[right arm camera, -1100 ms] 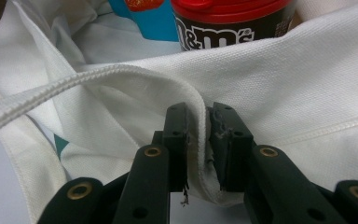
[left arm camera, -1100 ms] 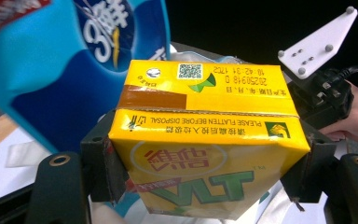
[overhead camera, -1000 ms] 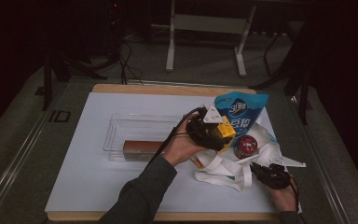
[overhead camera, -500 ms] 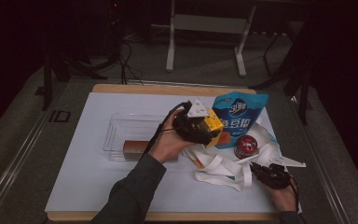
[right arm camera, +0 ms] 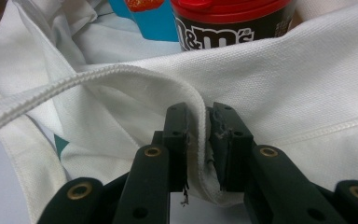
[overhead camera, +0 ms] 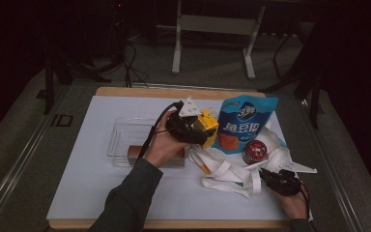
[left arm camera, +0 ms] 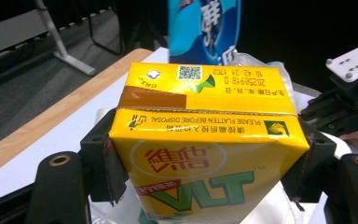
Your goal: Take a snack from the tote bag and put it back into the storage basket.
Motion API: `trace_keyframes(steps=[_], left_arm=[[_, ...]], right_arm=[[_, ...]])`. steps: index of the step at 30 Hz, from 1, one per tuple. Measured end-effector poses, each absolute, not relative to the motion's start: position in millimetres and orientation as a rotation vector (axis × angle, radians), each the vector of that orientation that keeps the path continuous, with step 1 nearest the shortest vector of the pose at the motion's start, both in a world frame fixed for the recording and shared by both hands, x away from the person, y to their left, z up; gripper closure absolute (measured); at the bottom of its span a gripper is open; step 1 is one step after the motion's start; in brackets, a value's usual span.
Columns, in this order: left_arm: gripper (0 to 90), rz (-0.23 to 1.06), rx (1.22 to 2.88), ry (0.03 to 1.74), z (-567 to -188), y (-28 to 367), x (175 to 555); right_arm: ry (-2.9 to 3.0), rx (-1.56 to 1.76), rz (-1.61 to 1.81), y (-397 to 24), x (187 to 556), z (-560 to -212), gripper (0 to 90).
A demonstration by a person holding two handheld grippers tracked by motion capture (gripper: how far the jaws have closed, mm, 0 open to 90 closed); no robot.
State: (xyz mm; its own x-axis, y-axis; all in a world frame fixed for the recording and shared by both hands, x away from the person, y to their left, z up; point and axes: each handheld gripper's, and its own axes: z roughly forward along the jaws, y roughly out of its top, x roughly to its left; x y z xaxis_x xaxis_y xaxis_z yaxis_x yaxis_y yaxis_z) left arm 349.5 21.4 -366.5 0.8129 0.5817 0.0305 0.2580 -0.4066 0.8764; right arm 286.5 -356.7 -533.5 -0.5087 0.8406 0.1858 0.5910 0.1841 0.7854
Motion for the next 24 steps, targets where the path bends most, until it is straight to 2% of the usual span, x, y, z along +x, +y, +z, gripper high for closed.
trace_keyframes(steps=[24], left_arm=[[28.7, 0.538, 1.986, 0.781, -371.1, 66.5, 357.5]], right_arm=[[2.176, 1.363, 1.234, -356.9, 286.5, -533.6, 76.0]])
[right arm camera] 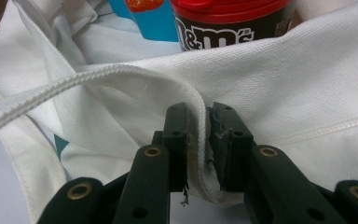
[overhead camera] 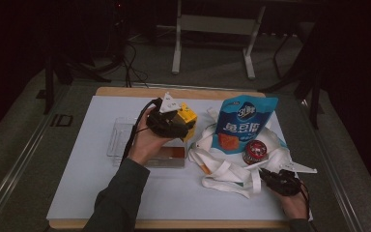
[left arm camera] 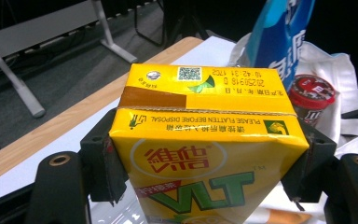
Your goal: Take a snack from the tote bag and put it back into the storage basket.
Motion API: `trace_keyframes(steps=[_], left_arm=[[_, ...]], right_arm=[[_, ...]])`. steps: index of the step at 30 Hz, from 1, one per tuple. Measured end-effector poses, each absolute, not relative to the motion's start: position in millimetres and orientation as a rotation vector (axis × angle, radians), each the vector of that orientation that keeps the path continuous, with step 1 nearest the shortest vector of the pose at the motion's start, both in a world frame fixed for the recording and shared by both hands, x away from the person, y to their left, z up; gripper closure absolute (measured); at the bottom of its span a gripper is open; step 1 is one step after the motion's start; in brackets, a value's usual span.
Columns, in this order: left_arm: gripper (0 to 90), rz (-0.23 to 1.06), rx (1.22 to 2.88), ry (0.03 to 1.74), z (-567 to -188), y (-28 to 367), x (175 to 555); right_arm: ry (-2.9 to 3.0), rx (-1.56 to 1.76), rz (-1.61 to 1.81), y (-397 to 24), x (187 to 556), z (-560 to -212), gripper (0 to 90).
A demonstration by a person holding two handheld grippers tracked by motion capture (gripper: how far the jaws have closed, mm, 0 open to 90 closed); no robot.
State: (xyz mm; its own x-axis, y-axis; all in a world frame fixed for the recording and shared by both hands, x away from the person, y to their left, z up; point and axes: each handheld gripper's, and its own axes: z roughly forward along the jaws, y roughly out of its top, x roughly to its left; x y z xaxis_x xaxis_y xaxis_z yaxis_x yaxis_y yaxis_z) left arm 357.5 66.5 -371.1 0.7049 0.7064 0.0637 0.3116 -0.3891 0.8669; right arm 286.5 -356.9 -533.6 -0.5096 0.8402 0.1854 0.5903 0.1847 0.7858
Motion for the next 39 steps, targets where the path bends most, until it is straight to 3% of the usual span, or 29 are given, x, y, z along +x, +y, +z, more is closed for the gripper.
trace_keyframes(steps=[39], left_arm=[[28.7, 0.650, 1.917, 1.064, -399.7, 149.3, 359.1]], right_arm=[[2.174, 1.366, 1.236, -356.8, 286.3, -533.7, 76.0]])
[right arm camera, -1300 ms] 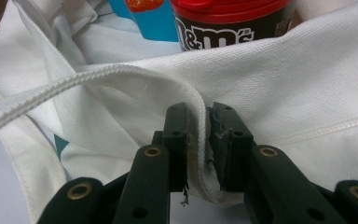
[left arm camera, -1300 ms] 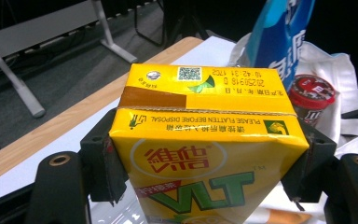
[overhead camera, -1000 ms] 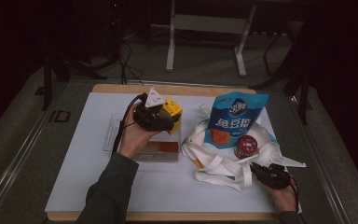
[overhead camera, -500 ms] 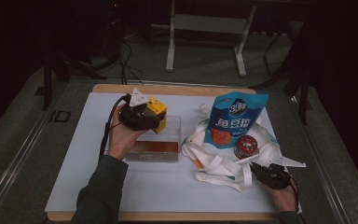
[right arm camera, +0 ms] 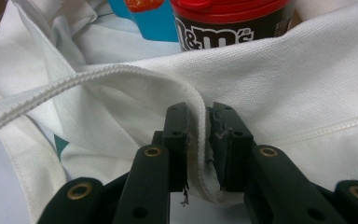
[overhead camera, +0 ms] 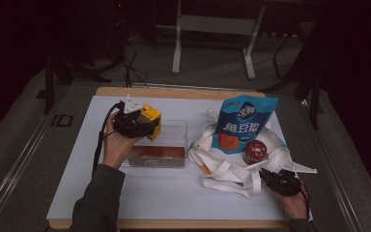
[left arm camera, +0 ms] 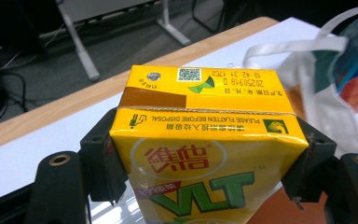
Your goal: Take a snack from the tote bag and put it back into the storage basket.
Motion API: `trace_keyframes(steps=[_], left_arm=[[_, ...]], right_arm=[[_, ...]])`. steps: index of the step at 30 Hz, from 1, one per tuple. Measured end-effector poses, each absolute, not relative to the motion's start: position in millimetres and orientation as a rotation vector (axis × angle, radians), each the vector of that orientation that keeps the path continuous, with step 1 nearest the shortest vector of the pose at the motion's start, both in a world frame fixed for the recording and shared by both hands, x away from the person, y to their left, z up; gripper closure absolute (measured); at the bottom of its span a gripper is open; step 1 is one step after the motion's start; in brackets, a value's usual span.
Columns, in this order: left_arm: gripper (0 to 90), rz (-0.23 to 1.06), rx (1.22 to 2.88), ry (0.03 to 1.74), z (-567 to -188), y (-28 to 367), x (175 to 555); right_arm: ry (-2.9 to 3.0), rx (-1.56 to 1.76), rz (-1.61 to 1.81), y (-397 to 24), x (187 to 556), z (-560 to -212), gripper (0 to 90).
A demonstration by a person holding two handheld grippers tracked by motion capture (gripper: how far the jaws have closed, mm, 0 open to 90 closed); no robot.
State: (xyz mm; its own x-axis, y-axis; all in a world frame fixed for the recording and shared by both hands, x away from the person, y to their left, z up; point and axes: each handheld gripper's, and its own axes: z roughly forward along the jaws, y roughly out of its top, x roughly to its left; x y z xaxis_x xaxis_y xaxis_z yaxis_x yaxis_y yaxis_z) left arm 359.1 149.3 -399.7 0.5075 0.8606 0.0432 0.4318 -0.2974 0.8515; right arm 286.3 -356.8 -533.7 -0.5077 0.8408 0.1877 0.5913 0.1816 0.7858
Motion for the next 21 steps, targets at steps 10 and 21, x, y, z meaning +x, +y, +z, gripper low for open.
trace_keyframes(steps=[10, 21], left_arm=[[28.7, 0.671, 1.877, 1.144, -409.0, 169.8, 357.4], [28.7, 0.709, 1.818, 1.262, -427.5, 189.1, 358.7]], right_arm=[[2.173, 1.367, 1.237, -356.8, 286.2, -533.8, 76.0], [2.173, 1.366, 1.236, -356.7, 286.1, -533.7, 76.0]])
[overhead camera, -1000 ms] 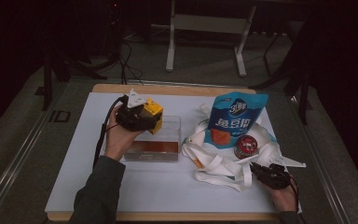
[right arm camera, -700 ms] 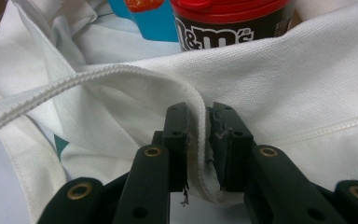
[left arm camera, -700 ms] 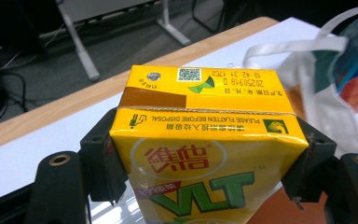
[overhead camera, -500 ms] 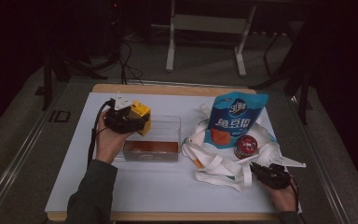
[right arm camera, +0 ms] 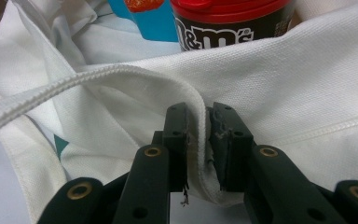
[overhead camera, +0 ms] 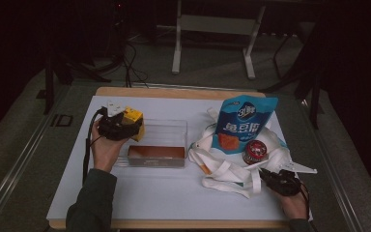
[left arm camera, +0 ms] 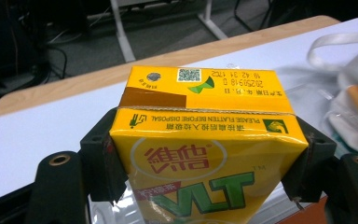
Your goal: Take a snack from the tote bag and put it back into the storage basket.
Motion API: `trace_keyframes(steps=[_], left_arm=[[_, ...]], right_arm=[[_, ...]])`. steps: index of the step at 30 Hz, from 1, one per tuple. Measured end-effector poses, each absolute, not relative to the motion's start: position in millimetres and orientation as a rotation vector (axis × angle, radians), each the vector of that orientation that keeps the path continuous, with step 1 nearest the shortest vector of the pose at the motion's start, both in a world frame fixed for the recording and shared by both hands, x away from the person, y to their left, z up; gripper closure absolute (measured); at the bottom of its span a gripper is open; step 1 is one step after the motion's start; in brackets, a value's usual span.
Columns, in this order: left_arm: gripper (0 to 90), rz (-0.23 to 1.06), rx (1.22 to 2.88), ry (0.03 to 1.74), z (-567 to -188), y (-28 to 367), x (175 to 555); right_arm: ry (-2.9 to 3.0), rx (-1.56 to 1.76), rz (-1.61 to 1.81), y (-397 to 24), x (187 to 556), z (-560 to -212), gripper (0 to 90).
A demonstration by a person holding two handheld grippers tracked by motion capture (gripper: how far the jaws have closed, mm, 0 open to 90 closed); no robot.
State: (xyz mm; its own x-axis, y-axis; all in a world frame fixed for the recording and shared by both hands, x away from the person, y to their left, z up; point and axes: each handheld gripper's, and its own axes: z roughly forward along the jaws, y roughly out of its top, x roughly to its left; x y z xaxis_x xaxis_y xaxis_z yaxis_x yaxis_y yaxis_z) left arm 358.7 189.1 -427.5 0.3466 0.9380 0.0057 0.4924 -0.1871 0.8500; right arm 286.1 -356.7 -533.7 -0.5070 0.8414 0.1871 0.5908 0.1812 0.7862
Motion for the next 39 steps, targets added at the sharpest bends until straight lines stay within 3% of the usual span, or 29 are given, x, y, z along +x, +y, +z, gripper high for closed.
trace_keyframes(steps=[39], left_arm=[[28.0, 0.708, 1.931, 1.371, -473.0, 203.8, 348.2]], right_arm=[[2.168, 1.371, 1.236, -356.4, 285.9, -533.8, 75.9]])
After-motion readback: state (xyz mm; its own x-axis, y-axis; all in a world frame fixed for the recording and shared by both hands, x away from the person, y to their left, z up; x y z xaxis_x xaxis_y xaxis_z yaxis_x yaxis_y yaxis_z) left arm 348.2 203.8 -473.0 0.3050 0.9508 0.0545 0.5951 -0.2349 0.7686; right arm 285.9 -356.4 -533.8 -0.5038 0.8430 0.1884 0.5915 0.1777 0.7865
